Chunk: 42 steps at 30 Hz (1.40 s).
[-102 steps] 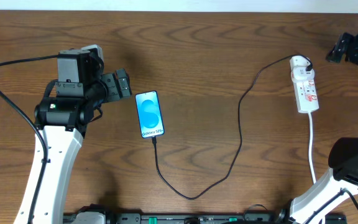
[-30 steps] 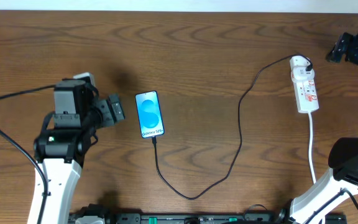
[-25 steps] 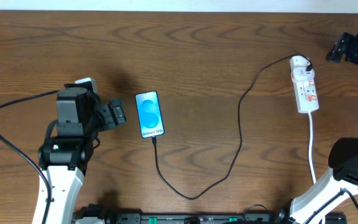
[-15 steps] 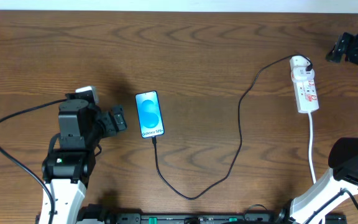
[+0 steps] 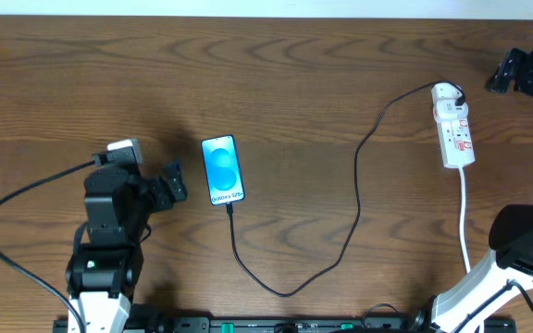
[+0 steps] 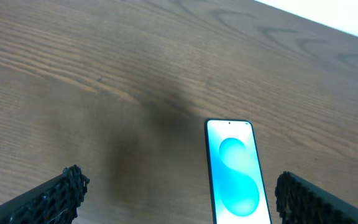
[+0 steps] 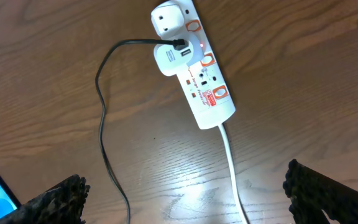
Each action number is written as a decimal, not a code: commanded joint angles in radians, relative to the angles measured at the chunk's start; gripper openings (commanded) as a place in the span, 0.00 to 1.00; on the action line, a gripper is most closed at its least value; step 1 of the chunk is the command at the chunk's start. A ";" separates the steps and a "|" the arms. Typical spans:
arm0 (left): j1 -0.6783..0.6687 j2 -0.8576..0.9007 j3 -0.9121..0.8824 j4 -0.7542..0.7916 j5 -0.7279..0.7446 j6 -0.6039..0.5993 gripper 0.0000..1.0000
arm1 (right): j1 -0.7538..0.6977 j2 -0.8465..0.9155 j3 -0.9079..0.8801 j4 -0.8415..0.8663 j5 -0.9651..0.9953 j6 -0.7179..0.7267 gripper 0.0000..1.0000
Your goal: Plug charger to phone and switch on socket
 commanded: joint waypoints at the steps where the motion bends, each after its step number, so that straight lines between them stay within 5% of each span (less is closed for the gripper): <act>1: 0.005 -0.047 -0.025 0.010 -0.004 0.009 0.99 | 0.004 -0.013 0.017 -0.002 -0.005 0.010 0.99; 42: 0.005 -0.426 -0.270 0.203 -0.002 0.008 0.99 | 0.004 -0.013 0.017 -0.002 -0.005 0.010 0.99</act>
